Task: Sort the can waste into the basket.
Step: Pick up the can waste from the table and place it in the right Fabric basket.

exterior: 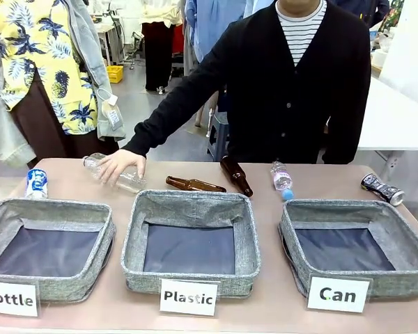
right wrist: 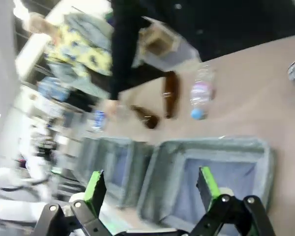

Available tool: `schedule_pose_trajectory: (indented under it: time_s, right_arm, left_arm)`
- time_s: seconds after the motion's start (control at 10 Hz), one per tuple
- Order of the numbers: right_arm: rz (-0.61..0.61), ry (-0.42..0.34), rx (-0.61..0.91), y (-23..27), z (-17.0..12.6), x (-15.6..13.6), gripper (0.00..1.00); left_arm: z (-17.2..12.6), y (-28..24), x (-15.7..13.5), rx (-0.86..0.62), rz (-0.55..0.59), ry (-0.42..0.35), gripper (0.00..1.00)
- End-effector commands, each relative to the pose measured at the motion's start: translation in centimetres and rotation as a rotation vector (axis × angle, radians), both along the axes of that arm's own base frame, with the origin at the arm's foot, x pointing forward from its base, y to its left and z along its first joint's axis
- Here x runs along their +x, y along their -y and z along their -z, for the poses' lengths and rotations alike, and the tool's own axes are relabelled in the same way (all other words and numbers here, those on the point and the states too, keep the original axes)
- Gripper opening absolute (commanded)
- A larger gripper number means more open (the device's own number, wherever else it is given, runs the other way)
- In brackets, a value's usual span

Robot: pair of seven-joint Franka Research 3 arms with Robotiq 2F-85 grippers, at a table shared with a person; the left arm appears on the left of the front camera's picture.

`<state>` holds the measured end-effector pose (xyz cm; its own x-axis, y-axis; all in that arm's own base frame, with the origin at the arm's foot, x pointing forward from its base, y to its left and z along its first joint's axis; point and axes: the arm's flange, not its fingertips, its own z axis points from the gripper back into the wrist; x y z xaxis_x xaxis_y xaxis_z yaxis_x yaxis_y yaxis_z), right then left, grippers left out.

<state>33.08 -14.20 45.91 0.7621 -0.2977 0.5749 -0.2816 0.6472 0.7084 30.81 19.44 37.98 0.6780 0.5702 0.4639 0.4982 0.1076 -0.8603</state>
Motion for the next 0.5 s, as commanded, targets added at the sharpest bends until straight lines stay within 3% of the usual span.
schedule_pose_trajectory:
  time_s: [0.0, 0.1, 0.3, 0.4]
  right_arm:
    - [0.095, -0.144, -0.46, -3.2, -0.3, 3.1, 1.0]
    - [0.118, -0.197, -0.524, -4.0, -0.2, 4.2, 1.0]
    - [0.14, -0.186, -0.554, -4.4, -0.1, 4.2, 1.0]
    - [0.146, -0.174, -0.484, -3.9, -0.4, 3.1, 1.0]
  left_arm:
    - [-0.1, 0.0, -0.3, 0.0, 0.008, 0.022, 1.0]
    - [-0.1, 0.0, -0.3, 0.0, 0.008, 0.022, 1.0]
    - [-0.1, 0.0, -0.3, 0.0, 0.008, 0.022, 1.0]
    - [-0.1, 0.0, -0.3, 0.0, 0.008, 0.022, 1.0]
